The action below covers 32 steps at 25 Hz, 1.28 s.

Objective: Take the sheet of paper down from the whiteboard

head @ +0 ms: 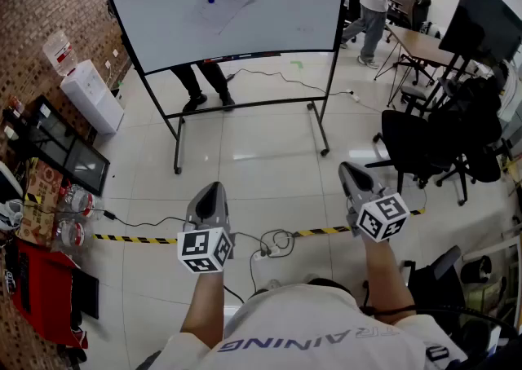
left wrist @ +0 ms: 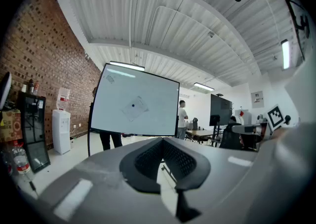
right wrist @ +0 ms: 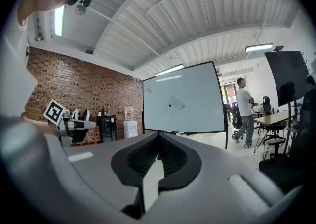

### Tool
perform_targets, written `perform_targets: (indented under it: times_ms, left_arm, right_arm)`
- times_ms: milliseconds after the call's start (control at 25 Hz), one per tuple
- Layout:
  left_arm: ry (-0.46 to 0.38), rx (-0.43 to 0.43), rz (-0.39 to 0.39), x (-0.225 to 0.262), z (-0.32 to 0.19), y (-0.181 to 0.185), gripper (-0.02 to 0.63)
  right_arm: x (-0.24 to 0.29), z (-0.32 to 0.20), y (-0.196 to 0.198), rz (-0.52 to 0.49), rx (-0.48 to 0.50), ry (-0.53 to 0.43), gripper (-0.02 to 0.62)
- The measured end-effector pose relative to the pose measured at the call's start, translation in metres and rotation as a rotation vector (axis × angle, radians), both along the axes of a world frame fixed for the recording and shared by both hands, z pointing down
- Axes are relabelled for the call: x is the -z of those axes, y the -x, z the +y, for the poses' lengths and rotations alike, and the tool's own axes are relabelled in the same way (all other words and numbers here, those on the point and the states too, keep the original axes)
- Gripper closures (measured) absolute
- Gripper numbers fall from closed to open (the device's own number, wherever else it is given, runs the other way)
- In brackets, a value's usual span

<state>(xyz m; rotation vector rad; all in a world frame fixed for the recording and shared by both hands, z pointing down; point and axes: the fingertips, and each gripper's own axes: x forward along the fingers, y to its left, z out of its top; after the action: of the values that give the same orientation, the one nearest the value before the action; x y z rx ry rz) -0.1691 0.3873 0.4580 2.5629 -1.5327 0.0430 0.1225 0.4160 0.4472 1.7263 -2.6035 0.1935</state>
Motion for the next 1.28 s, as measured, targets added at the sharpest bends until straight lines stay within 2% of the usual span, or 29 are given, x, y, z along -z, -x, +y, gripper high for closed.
perform_targets:
  times_ms: [240, 600, 840, 1080, 1280]
  left_arm:
    - [0.030, 0.008, 0.024, -0.024, -0.031, 0.017, 0.603]
    - [0.055, 0.063, 0.024, -0.037, -0.085, 0.018, 0.603]
    - [0.047, 0.113, 0.002, -0.030, -0.145, -0.015, 0.603]
    - [0.011, 0.172, 0.003, -0.002, -0.216, -0.069, 0.603]
    - [0.009, 0.209, -0.004, 0.010, -0.252, -0.090, 0.603]
  right_arm:
    - [-0.016, -0.031, 0.021, 0.015, 0.013, 0.018, 0.588]
    - [-0.031, -0.099, 0.019, 0.003, 0.063, 0.041, 0.588]
    - [-0.031, -0.175, -0.008, -0.027, 0.126, 0.033, 0.588]
    - [-0.018, -0.254, -0.059, -0.037, 0.195, 0.028, 0.588]
    - [-0.012, -0.296, -0.083, -0.048, 0.234, 0.025, 0.588]
